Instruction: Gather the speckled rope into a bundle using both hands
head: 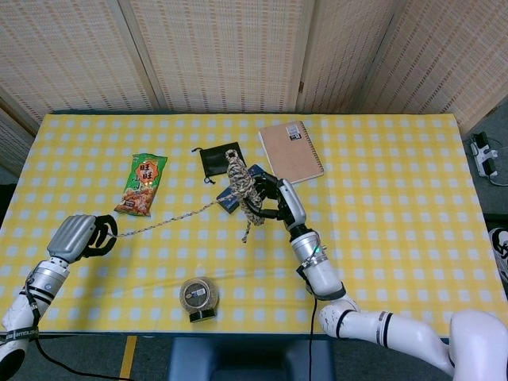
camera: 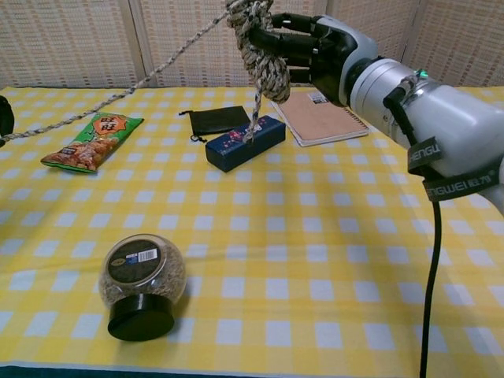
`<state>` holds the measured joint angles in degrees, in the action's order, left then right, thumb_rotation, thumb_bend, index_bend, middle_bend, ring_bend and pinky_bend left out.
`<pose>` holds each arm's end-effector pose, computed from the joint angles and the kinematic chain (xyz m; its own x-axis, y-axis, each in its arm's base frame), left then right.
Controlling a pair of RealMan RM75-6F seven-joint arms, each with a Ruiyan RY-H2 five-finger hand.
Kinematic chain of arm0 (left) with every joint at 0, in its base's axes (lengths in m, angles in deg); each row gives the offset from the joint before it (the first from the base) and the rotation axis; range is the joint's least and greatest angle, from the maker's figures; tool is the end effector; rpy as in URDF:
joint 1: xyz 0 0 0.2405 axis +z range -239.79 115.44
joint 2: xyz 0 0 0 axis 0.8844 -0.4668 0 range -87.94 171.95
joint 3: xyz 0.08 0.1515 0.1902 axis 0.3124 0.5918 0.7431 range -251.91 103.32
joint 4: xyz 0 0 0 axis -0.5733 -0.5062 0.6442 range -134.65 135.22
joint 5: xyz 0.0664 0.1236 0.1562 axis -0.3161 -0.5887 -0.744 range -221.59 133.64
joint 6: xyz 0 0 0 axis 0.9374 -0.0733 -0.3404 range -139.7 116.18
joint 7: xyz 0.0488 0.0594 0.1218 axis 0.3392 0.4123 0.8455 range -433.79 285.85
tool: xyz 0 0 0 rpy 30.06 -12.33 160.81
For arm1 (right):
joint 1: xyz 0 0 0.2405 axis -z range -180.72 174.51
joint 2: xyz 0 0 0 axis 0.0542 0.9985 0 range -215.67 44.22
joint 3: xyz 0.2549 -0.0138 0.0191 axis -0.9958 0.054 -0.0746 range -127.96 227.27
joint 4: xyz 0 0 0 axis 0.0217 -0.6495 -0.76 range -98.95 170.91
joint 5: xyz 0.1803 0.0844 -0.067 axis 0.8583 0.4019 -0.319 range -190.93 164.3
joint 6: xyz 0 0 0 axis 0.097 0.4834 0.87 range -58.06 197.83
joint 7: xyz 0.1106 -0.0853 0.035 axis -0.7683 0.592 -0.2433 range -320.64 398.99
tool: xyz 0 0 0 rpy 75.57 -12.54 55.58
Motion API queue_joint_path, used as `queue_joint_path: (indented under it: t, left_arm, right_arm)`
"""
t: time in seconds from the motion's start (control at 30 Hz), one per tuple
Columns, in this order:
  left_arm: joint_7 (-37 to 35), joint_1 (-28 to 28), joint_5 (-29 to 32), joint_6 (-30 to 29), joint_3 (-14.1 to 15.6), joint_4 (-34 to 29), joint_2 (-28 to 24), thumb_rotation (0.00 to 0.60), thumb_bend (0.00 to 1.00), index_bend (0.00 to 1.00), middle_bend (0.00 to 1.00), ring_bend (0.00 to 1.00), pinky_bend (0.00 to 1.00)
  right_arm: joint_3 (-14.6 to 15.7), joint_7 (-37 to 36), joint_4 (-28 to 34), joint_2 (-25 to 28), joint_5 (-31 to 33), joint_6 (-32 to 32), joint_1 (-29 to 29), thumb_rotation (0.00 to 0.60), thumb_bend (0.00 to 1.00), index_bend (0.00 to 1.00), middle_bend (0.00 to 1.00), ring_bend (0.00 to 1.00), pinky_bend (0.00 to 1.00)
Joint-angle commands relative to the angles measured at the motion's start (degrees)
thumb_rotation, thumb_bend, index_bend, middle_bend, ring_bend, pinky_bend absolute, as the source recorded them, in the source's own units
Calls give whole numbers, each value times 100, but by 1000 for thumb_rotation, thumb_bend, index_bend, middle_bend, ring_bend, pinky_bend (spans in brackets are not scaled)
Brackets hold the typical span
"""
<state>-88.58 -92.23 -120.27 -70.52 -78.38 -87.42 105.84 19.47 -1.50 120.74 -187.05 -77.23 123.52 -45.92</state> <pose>-0.2650 0.3145 0.1253 0.2589 0.2738 0.9263 0.9619 -0.1607 -0.2214 -0.0514 -0.3688 -0.0191 -0.7773 -0.3924 0.4917 -0.5293 -0.0146 -0.8483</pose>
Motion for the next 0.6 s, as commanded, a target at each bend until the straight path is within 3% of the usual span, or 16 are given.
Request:
queue_joint_path:
  t: [0.03, 0.43, 0.6]
  left_arm:
    - [-45, -9, 90, 154, -8, 139, 80, 600, 491, 670, 856, 787, 780]
    - [284, -168, 335, 600, -70, 369, 268, 600, 491, 675, 856, 781, 781]
    - [528, -290, 340, 687, -140, 373, 257, 600, 490, 672, 855, 778, 781]
  right_arm:
    - [19, -357, 32, 79, -234, -70, 48, 600, 630, 817, 716, 758, 648]
    - [362, -1656, -55, 304, -1487, 207, 82, 600, 630, 829, 723, 764, 654]
    - [682, -1823, -60, 581, -2066, 385, 73, 600, 630, 829, 724, 763, 655]
